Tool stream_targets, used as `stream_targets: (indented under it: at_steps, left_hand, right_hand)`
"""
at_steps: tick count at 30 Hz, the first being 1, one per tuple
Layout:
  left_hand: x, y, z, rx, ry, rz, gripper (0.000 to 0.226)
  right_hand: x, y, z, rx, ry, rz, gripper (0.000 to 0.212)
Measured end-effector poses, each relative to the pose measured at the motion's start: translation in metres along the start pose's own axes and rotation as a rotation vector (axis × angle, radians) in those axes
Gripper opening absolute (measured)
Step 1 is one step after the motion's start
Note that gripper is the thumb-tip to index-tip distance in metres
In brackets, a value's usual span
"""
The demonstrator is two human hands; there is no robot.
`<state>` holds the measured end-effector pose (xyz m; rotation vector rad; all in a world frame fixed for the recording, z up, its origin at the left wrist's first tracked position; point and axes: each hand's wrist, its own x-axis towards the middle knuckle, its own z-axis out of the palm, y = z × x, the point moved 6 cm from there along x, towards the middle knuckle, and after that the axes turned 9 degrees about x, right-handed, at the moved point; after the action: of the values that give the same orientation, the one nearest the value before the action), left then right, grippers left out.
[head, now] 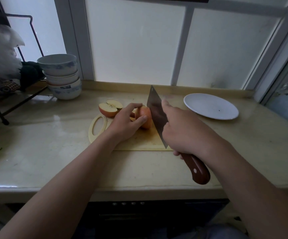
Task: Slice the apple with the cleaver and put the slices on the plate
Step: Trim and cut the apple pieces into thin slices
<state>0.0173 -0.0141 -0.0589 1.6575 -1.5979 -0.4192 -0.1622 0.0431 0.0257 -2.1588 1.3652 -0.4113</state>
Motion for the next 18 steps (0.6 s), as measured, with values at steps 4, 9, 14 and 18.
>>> stream_targets:
  at_steps: [4, 9, 14, 18]
  left_hand:
    - [0.002, -0.002, 0.001, -0.002, -0.001, 0.002, 0.053]
    - [0.002, -0.001, 0.0, 0.004, 0.012, 0.003, 0.053]
    - [0.001, 0.0, -0.001, 0.005, 0.014, 0.01, 0.054]
    - [-0.001, 0.0, 0.0, -0.013, -0.011, -0.005, 0.054]
  right_hand:
    - [0.002, 0.009, 0.011, 0.023, -0.027, 0.019, 0.089]
    - [0.007, 0.013, 0.022, 0.021, -0.058, 0.046, 0.09]
    - [0.013, 0.016, 0.023, 0.043, -0.086, 0.086, 0.091]
    - [0.012, 0.015, 0.012, 0.1, -0.039, 0.082, 0.091]
